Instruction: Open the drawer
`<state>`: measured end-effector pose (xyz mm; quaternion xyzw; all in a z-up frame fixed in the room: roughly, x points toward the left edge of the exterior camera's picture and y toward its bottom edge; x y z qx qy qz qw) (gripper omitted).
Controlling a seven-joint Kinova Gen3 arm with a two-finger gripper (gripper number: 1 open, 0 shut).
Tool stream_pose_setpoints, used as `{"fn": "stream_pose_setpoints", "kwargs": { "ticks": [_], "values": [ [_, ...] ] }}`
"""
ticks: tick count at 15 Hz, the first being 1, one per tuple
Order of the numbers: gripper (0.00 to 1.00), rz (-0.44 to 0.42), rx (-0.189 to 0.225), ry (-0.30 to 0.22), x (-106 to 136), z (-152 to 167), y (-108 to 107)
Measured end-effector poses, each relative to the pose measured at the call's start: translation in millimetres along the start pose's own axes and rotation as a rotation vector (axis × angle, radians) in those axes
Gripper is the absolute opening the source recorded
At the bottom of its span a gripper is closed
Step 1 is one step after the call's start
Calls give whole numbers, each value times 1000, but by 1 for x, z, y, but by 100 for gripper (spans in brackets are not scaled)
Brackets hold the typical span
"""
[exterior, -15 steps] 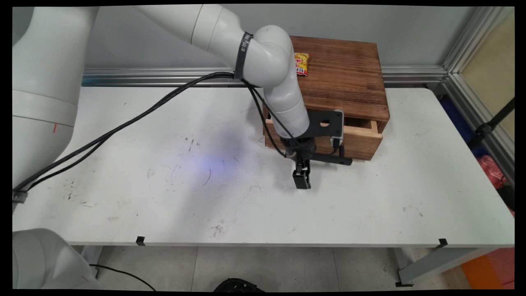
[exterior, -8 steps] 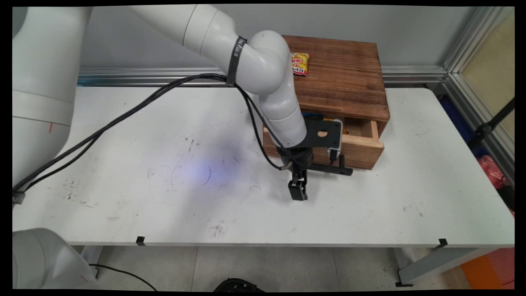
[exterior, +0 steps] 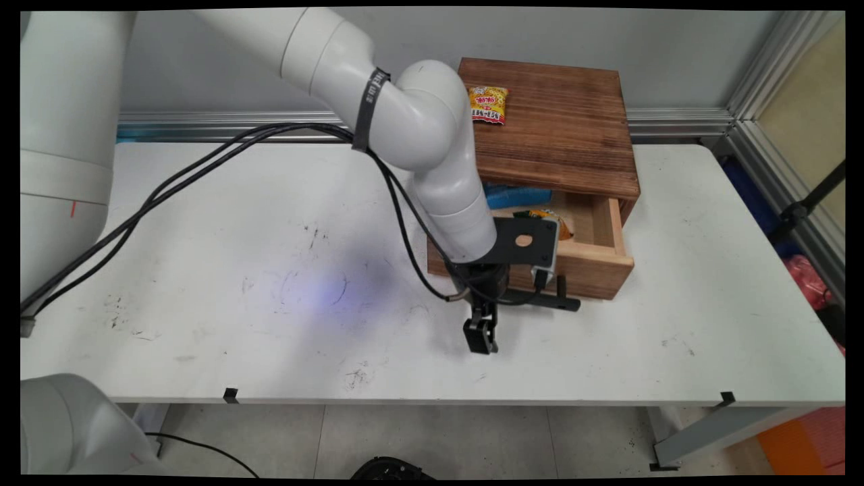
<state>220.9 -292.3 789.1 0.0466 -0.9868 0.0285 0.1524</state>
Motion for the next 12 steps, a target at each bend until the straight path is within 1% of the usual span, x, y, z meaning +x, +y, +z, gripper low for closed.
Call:
{"fn": "stream_pose_setpoints", "kwargs": {
  "ticks": [6, 12],
  "values": [
    [100, 12, -29, 7, 3, -4, 28],
    [100, 11, -38, 18, 7, -6, 50]
  ]
}}
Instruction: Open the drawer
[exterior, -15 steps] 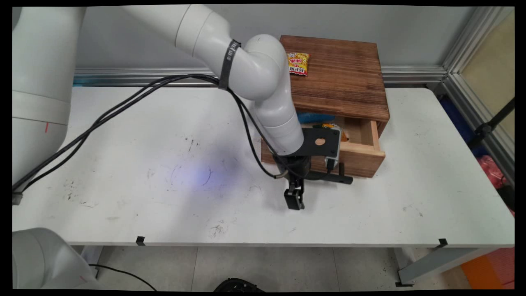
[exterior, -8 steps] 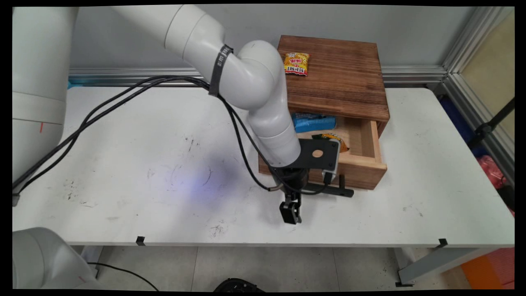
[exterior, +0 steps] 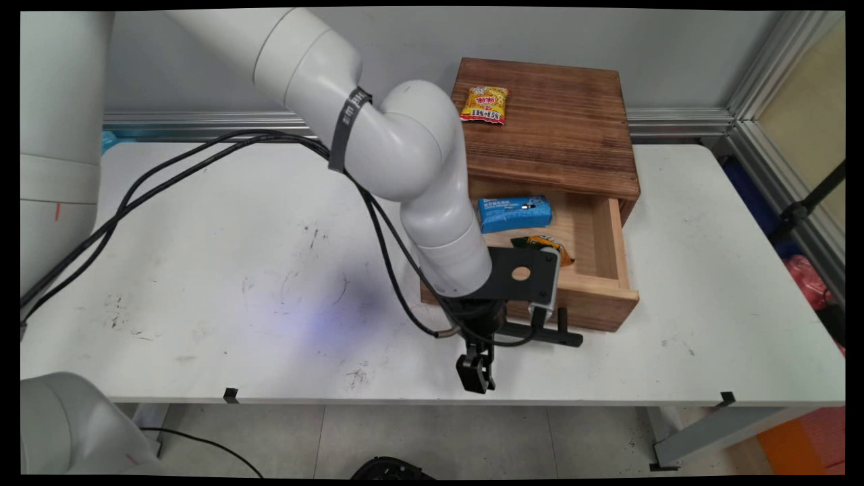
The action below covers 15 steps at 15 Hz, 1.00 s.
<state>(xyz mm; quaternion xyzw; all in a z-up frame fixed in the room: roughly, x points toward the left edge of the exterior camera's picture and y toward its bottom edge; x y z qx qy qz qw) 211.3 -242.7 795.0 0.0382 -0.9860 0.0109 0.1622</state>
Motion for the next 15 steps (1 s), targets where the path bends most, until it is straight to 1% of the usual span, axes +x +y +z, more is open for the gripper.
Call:
{"fn": "stream_pose_setpoints", "kwargs": {
  "ticks": [6, 15],
  "values": [
    [100, 0, 9, 8, 5, -1, 20],
    [100, -4, 17, 13, 10, 0, 42]
  ]
}}
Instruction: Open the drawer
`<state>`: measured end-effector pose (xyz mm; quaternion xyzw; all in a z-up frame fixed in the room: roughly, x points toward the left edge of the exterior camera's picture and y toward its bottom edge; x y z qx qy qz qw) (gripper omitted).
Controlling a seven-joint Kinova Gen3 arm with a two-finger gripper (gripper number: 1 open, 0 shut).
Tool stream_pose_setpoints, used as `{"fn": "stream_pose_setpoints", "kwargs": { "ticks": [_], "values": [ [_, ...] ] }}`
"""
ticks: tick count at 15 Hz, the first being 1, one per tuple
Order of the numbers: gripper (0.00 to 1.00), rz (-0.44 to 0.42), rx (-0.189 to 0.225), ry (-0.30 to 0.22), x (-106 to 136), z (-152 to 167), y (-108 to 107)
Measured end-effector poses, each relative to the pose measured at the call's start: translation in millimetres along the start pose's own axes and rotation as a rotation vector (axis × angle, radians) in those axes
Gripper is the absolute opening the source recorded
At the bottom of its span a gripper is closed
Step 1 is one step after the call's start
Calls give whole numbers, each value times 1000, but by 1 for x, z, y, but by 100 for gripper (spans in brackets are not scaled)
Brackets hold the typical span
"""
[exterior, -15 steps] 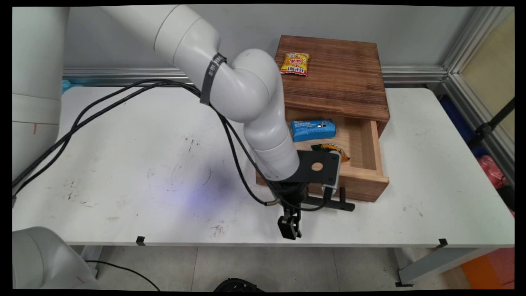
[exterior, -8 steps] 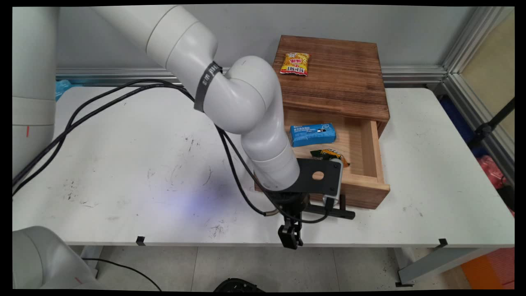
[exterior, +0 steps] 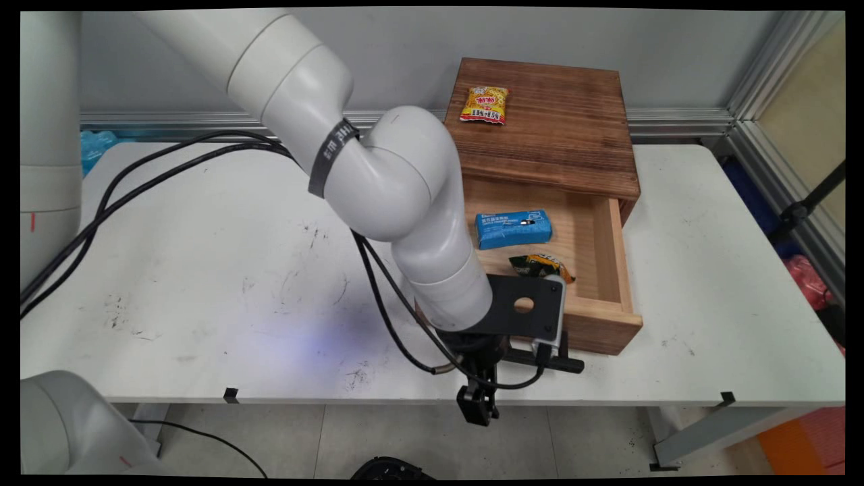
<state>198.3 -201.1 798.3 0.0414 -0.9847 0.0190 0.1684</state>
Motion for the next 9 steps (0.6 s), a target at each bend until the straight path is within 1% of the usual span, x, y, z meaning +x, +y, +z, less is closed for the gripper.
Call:
{"fn": "stream_pose_setpoints", "kwargs": {
  "ticks": [9],
  "values": [
    [100, -11, 10, 7, 2, -2, 12]
  ]
}}
